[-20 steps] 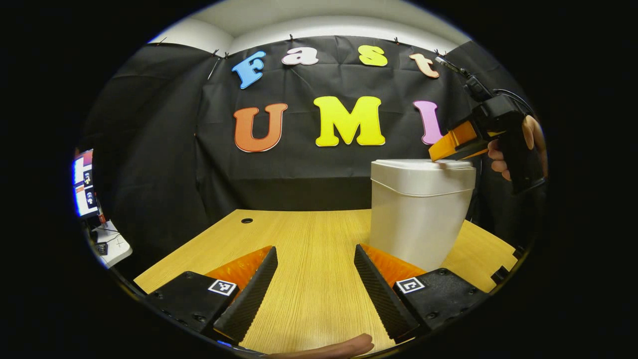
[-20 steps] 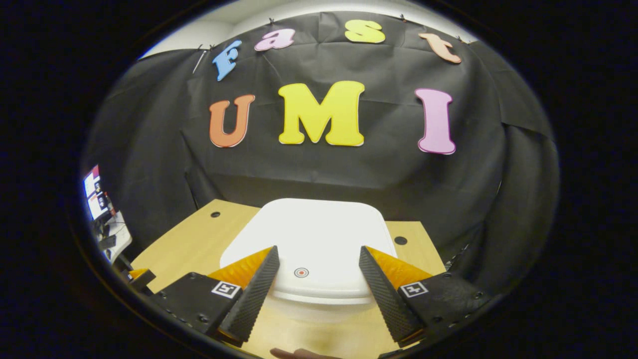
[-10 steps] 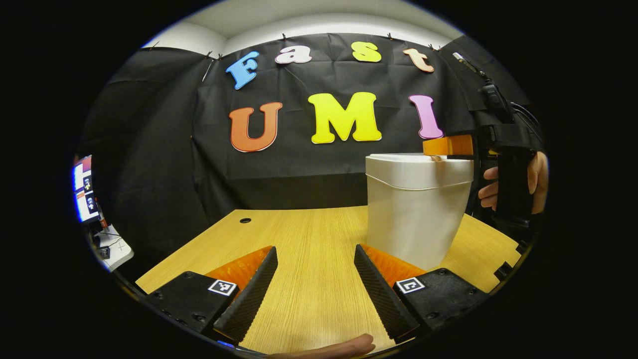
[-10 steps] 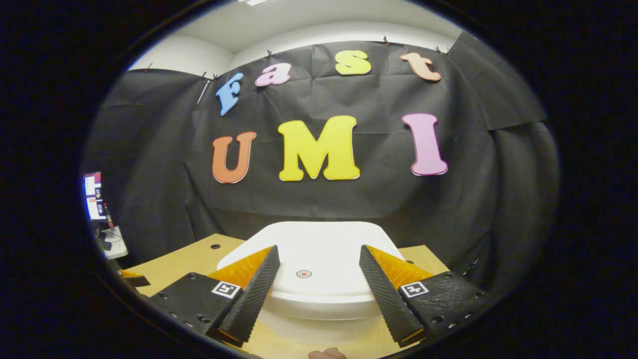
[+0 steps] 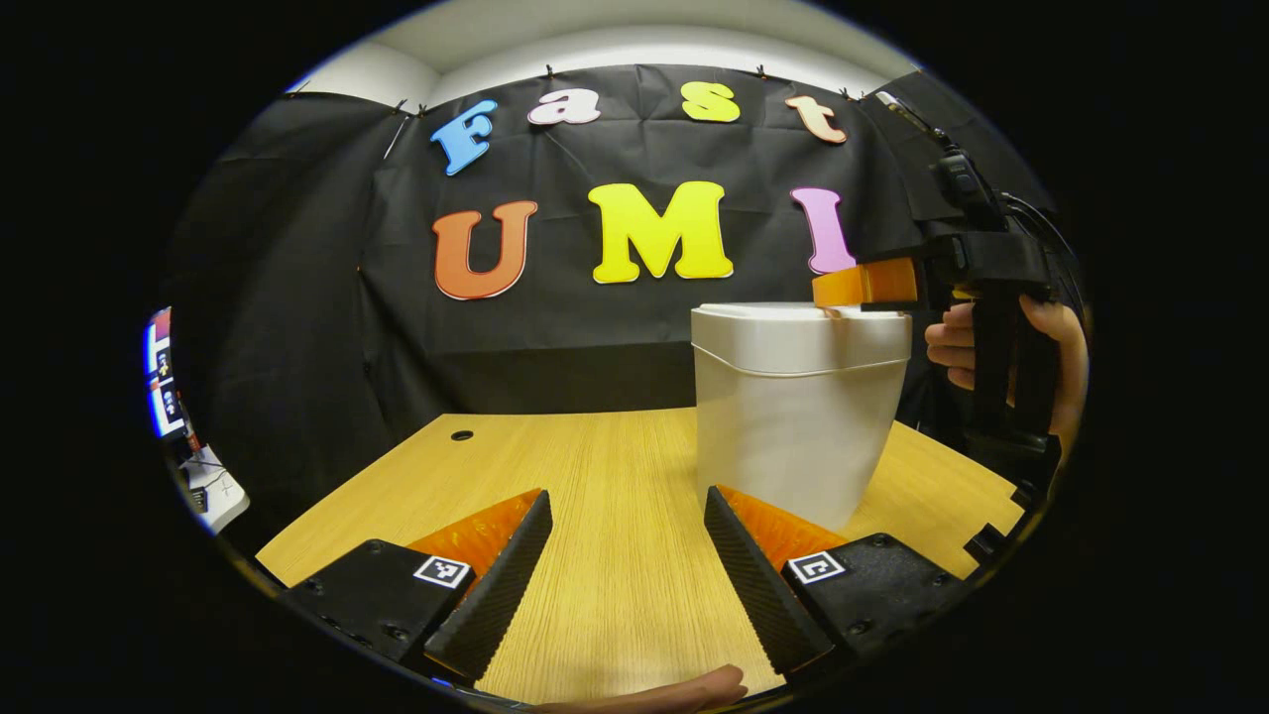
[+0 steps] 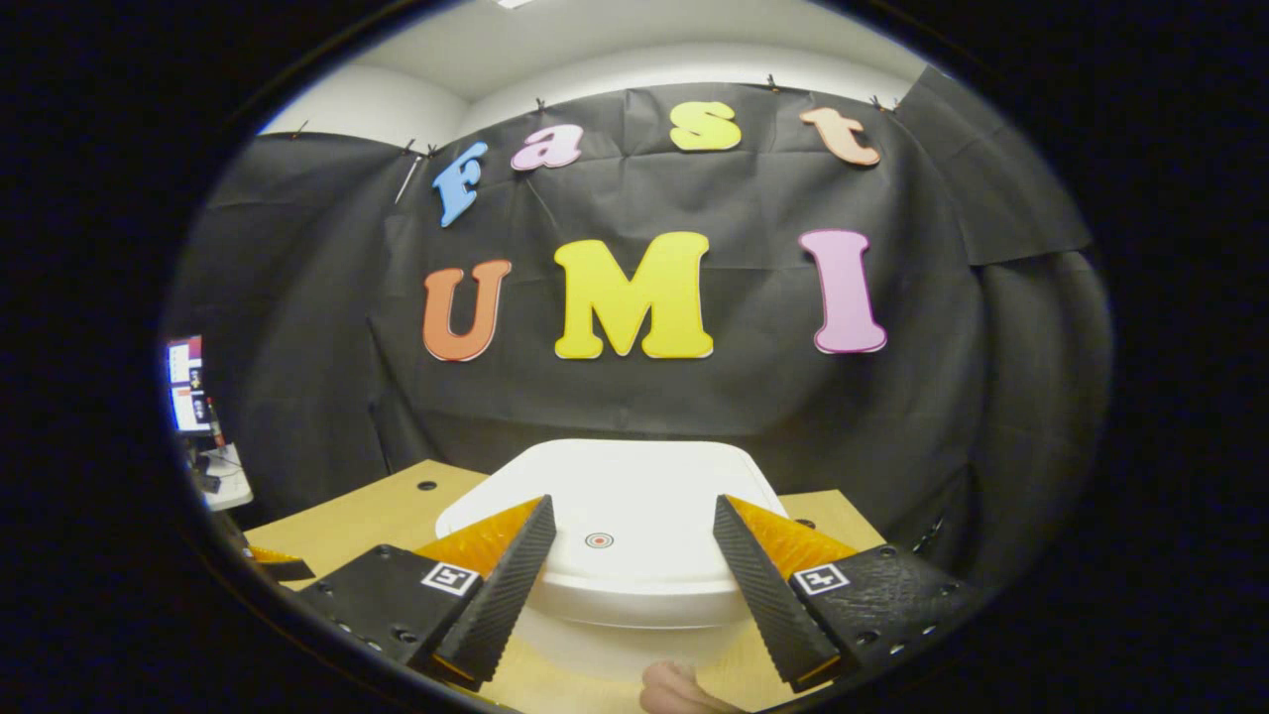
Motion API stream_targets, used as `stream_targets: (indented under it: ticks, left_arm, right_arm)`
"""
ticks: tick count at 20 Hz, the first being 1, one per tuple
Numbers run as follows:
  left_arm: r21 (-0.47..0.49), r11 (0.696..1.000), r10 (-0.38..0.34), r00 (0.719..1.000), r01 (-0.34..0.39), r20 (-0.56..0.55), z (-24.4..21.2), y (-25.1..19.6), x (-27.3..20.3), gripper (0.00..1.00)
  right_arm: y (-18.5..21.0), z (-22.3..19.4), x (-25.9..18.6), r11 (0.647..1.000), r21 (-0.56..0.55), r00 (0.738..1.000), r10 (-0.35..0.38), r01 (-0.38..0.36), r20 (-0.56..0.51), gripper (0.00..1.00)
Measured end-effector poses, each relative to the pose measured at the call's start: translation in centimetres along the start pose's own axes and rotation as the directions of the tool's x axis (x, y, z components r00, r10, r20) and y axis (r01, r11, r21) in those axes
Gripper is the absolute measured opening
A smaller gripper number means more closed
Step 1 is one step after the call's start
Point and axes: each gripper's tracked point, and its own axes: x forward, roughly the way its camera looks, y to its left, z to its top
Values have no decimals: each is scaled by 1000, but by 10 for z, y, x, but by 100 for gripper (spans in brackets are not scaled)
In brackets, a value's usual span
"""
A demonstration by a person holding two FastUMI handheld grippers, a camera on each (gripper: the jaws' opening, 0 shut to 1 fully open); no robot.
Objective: Press the lid of the desktop garbage bin to open it, pick up the crumpled paper on the desktop and throw it into the bin, then pick up the pop can on the desktop and drop it into the bin, and finally close the garbage bin lid.
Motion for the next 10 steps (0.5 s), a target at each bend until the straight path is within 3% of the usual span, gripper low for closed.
stream_targets:
  ticks: [5, 10]
  left_arm:
    - [-23, 999, 38, 999, -38, 18, 6, 11, -3, 100]
    - [-33, 997, 70, 997, -70, 23, 8, 15, -7, 100]
  right_arm:
    - [-6, 7, -28, 1000, 5, 999, 1, -2, 50, 96]
    - [-11, -16, -78, 999, 42, 997, 17, -20, 69, 93]
